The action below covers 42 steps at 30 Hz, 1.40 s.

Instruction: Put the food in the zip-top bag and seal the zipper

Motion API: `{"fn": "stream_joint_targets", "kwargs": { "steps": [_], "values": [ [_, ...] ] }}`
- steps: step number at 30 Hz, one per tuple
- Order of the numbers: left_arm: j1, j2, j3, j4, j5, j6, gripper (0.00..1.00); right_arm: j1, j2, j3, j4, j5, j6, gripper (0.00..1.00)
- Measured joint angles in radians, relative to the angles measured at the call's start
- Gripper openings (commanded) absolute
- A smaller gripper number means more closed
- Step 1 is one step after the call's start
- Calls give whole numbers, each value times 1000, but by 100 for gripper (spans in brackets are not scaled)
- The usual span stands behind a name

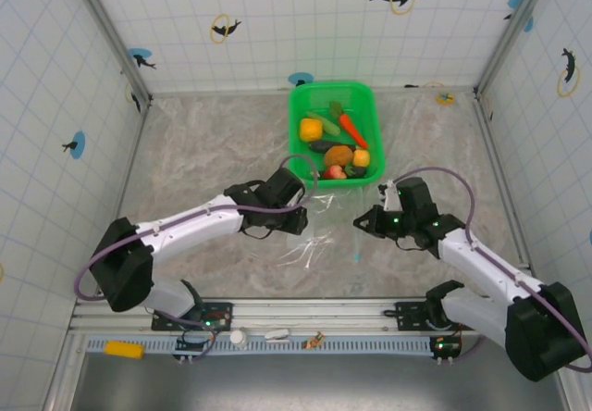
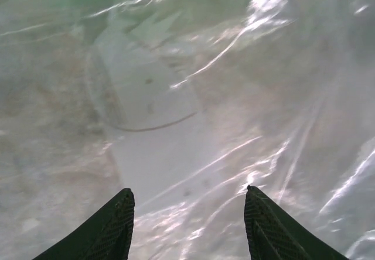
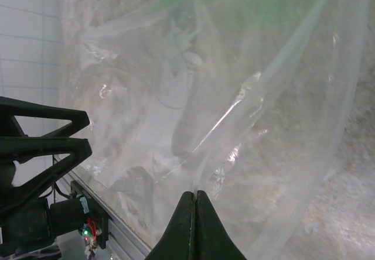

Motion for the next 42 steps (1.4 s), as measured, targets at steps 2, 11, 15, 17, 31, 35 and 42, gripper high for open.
{"fn": "stream_joint_targets", "kwargs": {
  "steps": [2, 11, 15, 17, 31, 35, 42],
  "values": [
    [0, 6, 58, 0, 30, -40, 56, 23, -20, 0, 10, 27, -11, 0],
    [0, 135, 309, -11, 189, -172, 59, 169, -163, -3, 108, 148, -104, 0],
    [0, 195, 362, -54, 228, -198, 60, 197, -176, -11, 136, 169, -128, 0],
    [0, 212, 378, -73, 238, -204, 62, 213, -176, -13, 136, 178, -138, 0],
    [0, 337, 492, -187, 277, -187, 63, 320, -166, -13, 134, 252, -220, 0],
    [-2, 370, 492, -210, 289, -171, 61, 333, -166, -13, 132, 269, -225, 0],
    [-14, 390, 510, -228, 292, -147, 27, 337, -180, -13, 113, 306, -227, 0]
  ]
}}
